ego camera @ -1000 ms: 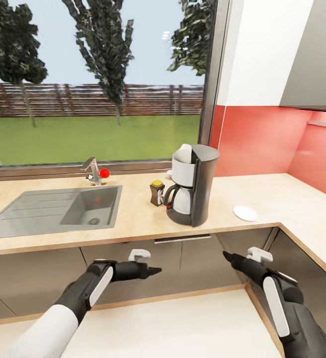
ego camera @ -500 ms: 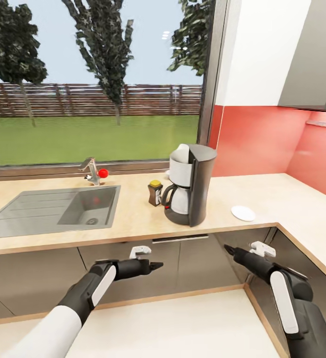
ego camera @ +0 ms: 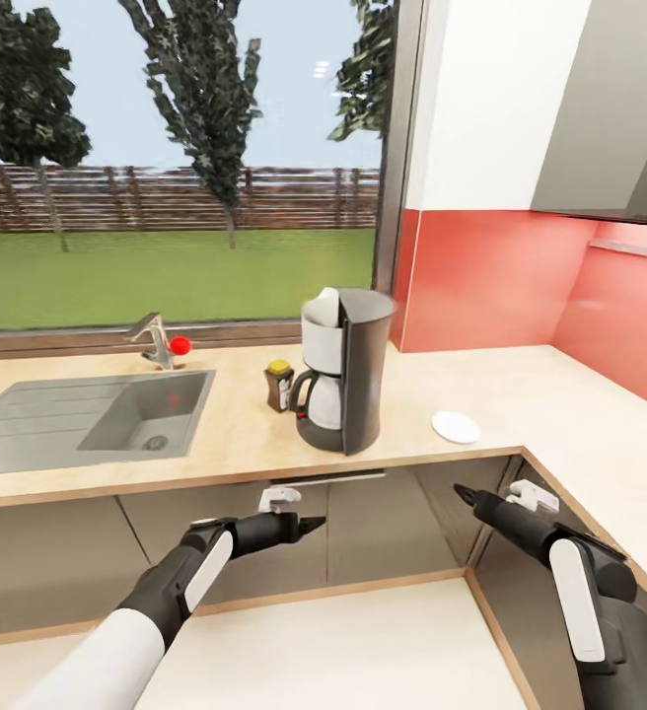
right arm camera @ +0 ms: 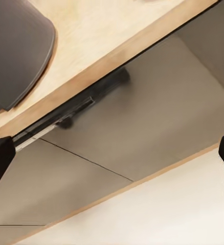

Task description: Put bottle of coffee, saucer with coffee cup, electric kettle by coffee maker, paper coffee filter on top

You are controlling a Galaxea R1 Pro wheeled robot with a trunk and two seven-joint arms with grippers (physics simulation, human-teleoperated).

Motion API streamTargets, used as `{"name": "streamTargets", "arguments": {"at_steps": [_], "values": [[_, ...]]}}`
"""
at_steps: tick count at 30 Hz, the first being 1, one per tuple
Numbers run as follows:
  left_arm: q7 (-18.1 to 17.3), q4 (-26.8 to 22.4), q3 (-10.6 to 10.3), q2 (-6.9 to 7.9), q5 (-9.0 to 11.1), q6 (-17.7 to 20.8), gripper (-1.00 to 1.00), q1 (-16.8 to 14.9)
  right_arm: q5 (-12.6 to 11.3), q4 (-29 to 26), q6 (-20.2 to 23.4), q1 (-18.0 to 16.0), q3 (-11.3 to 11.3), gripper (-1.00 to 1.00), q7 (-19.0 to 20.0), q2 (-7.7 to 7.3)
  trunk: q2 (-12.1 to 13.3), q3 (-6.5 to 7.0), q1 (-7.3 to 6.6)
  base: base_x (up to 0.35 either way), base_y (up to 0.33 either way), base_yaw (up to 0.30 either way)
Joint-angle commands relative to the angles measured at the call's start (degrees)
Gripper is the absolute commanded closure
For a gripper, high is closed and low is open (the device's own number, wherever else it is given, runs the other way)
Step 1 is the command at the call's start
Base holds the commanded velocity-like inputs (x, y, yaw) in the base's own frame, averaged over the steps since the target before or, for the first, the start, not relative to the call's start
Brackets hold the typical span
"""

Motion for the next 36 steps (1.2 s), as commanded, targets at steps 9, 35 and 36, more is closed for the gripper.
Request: {"name": "streamTargets", "arguments": {"at_steps": [9, 35, 36], "values": [[0.06, 0.04, -0.03, -0.09, 0.50, 0.46, -1.00, -0.06, 0.37, -0.01, 0.29, -0.06, -0.11, -1.00, 0.72, 0.00, -0.13, -0.13, 0.05, 0.085, -0.268, 0.000], [0.06, -0.01, -0.18, -0.96, 0.43, 0.32, -1.00, 0.02, 0.43, 0.08, 0.29, -0.06, -0.20, -1.00, 0.73, 0.00, -0.13, -0.13, 0.05, 0.149, -0.231, 0.055], [0.06, -0.01, -0.19, -0.98, 0.42, 0.32, -1.00, 0.03, 0.44, 0.08, 0.29, -0.06, -0.20, -1.00, 0.73, 0.00, -0.13, -0.13, 0.05, 0.005, -0.255, 0.000]]}}
